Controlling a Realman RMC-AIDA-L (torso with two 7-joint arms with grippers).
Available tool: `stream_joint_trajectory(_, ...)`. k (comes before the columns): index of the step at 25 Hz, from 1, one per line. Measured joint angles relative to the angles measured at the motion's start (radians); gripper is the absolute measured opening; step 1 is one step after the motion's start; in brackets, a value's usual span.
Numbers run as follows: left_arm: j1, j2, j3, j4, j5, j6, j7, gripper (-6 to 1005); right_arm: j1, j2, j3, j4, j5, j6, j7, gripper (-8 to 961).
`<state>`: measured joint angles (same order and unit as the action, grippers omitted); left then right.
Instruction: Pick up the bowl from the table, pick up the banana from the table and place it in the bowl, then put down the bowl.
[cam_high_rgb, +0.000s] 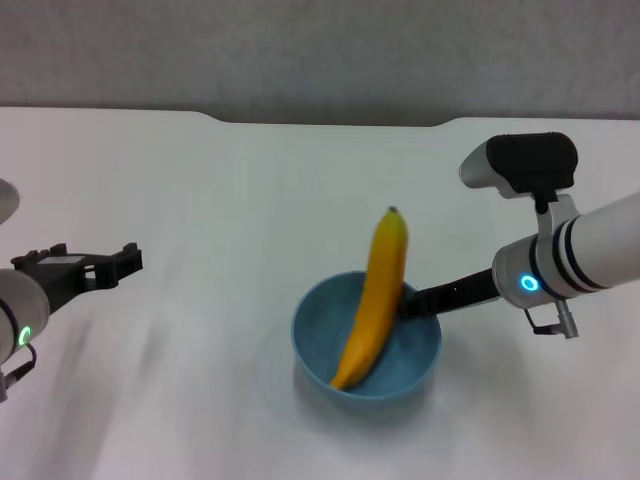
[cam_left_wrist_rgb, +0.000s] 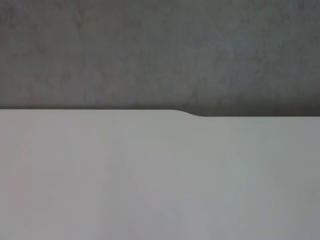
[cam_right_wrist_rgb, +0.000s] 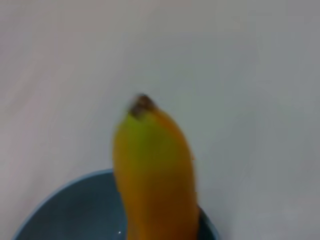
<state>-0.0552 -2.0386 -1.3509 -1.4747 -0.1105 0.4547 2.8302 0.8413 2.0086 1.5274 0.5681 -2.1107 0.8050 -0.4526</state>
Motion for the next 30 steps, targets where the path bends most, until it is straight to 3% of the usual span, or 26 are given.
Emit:
stream_joint_trajectory(4, 0.021, 0.0, 0.01, -0.033, 0.0, 0.007, 0.0, 903, -0.079, -0.007, -0.003, 0.141, -0.006, 0.031, 0.0, 468)
stream_joint_trajectory(9, 0.041, 0.001, 0.003, -0.047, 0.0, 0.001, 0.001, 903, -0.245, -0.008, 0.019, 0.422, -0.081, 0.086, 0.0, 645)
stream_joint_trajectory(17, 0.071, 0.001, 0.002, -0.048, 0.001, -0.065, 0.001, 903, -0.437, -0.004, 0.053, 0.666, -0.06, 0.046, -0.139, 829)
stream_joint_trajectory(20, 0.102, 0.001, 0.009, -0.028, 0.0, -0.173, 0.0, 903, -0.521, -0.003, 0.049, 0.692, 0.054, -0.083, -0.251, 827)
stream_joint_trajectory(24, 0.132, -0.001, 0.026, 0.12, 0.0, -0.47, -0.008, 903, -0.613, -0.002, 0.014, 0.671, 0.29, -0.259, -0.516, 823)
stream_joint_trajectory(25, 0.132, -0.001, 0.026, 0.12, 0.0, -0.47, -0.008, 903, -0.629, -0.001, -0.007, 0.665, 0.348, -0.298, -0.586, 822)
stream_joint_trajectory(27, 0.134, -0.001, 0.042, 0.211, -0.001, -0.621, -0.011, 903, -0.667, -0.001, -0.086, 0.646, 0.474, -0.425, -0.805, 819)
stream_joint_trajectory(28, 0.134, -0.001, 0.042, 0.211, -0.001, -0.621, -0.011, 903, -0.667, -0.001, -0.086, 0.646, 0.474, -0.425, -0.805, 819)
stream_joint_trajectory(30, 0.127, -0.001, 0.058, 0.297, -0.001, -0.766, -0.012, 903, -0.672, -0.001, -0.128, 0.625, 0.532, -0.483, -0.893, 819)
